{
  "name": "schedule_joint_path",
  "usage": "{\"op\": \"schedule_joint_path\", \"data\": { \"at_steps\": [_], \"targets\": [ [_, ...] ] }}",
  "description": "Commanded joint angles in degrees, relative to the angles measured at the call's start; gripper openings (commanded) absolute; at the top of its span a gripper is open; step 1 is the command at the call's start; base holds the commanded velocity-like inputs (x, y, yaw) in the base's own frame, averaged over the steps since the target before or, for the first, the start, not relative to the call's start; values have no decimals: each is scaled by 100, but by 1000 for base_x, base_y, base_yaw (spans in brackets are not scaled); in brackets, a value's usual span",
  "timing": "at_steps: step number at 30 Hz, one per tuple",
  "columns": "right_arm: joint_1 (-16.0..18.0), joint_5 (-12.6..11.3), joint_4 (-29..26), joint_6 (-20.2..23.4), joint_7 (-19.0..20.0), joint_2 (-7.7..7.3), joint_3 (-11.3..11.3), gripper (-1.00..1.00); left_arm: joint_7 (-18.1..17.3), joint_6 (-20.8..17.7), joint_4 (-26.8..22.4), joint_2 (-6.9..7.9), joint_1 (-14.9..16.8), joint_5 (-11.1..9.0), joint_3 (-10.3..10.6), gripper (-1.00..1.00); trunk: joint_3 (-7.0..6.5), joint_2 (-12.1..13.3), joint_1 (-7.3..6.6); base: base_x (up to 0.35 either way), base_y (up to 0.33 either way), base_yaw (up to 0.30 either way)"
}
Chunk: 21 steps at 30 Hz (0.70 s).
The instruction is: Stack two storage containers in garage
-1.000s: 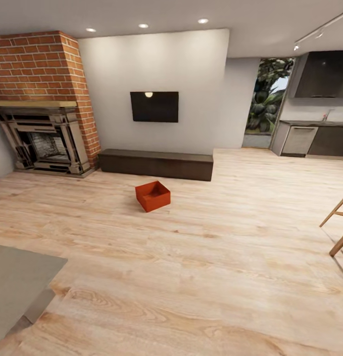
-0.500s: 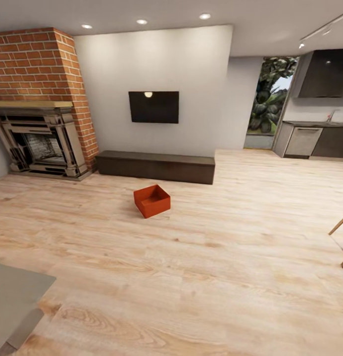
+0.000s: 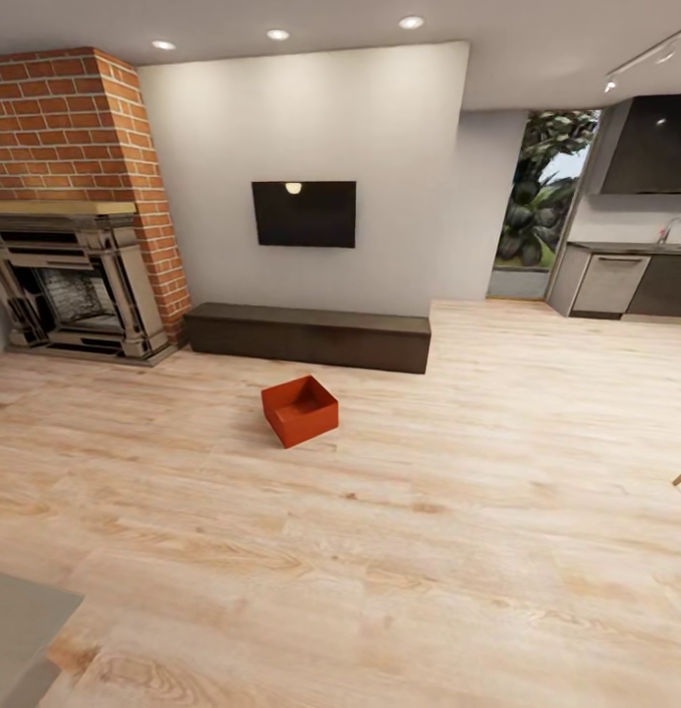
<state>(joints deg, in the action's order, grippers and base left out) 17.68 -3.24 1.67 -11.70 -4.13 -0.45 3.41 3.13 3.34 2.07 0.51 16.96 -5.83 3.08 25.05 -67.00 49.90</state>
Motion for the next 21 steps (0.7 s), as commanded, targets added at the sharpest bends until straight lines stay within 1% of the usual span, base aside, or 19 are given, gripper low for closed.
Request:
{"op": "schedule_joint_path", "data": {
  "at_steps": [1, 17, 21],
  "targets": [
    [8, -40, 18, -31, -9, 1, 37, 100, 3, 35, 22, -3, 9, -59, 35, 100, 6, -3, 4, 340, 0, 0],
    [8, -45, 18, -33, -17, -1, 37, 100, 3, 35, 21, -7, 9, -57, 35, 100, 6, -3, 4, 340, 0, 0],
    [8, -45, 18, -34, -18, 0, 37, 100, 3, 35, 22, -7, 9, -55, 35, 100, 8, -3, 4, 340, -46, 33]
  ]
}}
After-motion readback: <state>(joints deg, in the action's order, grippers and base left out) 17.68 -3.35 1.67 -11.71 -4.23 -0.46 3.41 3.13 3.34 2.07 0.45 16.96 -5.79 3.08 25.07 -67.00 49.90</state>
